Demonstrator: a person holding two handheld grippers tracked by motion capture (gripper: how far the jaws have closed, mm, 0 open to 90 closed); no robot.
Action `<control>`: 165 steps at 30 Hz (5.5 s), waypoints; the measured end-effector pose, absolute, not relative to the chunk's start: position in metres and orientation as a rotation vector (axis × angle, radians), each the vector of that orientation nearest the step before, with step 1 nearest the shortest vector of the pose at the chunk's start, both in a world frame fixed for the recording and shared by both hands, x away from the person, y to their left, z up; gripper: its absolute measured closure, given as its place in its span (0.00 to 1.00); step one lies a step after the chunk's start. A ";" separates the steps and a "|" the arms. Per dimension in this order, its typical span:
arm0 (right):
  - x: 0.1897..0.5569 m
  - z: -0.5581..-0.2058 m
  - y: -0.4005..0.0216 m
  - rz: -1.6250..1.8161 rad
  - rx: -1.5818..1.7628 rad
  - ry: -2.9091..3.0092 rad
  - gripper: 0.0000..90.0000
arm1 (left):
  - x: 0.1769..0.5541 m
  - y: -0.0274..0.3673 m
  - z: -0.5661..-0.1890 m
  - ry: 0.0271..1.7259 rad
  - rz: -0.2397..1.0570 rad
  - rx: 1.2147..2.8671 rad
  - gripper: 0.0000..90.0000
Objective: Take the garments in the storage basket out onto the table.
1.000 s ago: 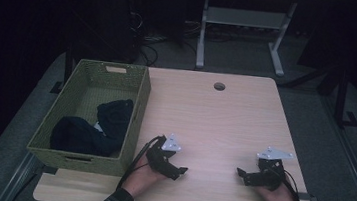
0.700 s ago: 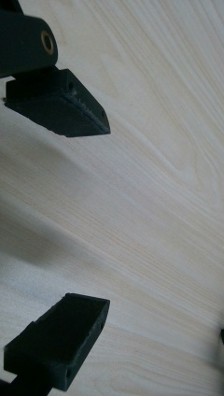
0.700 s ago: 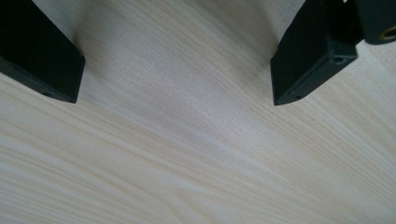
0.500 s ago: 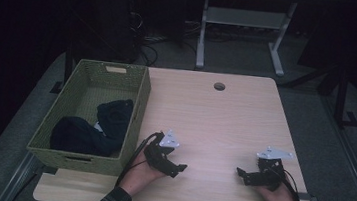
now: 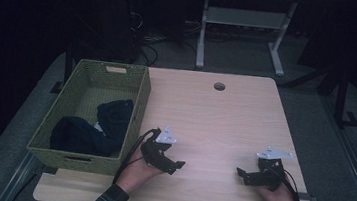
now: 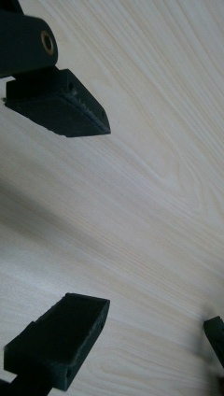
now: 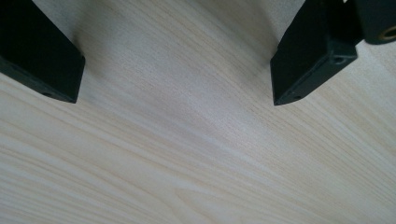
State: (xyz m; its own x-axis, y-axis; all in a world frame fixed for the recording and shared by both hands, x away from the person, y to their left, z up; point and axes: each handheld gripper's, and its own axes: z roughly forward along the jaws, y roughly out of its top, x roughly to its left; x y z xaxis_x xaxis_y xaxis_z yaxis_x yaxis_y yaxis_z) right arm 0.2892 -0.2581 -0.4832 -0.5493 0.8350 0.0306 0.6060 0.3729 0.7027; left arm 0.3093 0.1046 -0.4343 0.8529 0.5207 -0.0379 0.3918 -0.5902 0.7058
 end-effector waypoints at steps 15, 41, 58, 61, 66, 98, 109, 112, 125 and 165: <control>0.289 -0.483 -0.258 0.974 1.259 2.311 0.03 | 0.308 0.106 -0.423 0.650 0.225 2.286 0.15; 0.289 -0.483 -0.258 0.974 1.259 2.311 0.03 | 0.305 0.108 -0.391 0.625 0.205 2.293 0.15; 0.289 -0.483 -0.258 0.974 1.259 2.311 0.03 | 0.316 0.120 -0.366 0.624 0.214 2.277 0.15; 0.289 -0.483 -0.258 0.975 1.259 2.311 0.03 | 0.319 0.122 -0.360 0.622 0.215 2.281 0.15; 0.289 -0.483 -0.258 0.975 1.259 2.311 0.03 | 0.323 0.122 -0.356 0.621 0.213 2.275 0.16; 0.289 -0.483 -0.258 0.975 1.253 2.310 0.03 | 0.344 0.148 -0.333 0.659 0.234 2.307 0.16; 0.289 -0.483 -0.258 0.975 1.253 2.310 0.03 | 0.342 0.166 -0.329 0.687 0.249 2.314 0.16; 0.289 -0.483 -0.258 0.974 1.253 2.310 0.03 | 0.342 0.173 -0.327 0.708 0.260 2.302 0.16; 0.289 -0.483 -0.258 0.977 1.252 2.309 0.03 | 0.338 0.191 -0.323 0.750 0.279 2.303 0.16; 0.289 -0.483 -0.258 0.974 1.255 2.310 0.03 | 0.330 0.264 -0.328 0.944 0.316 2.375 0.16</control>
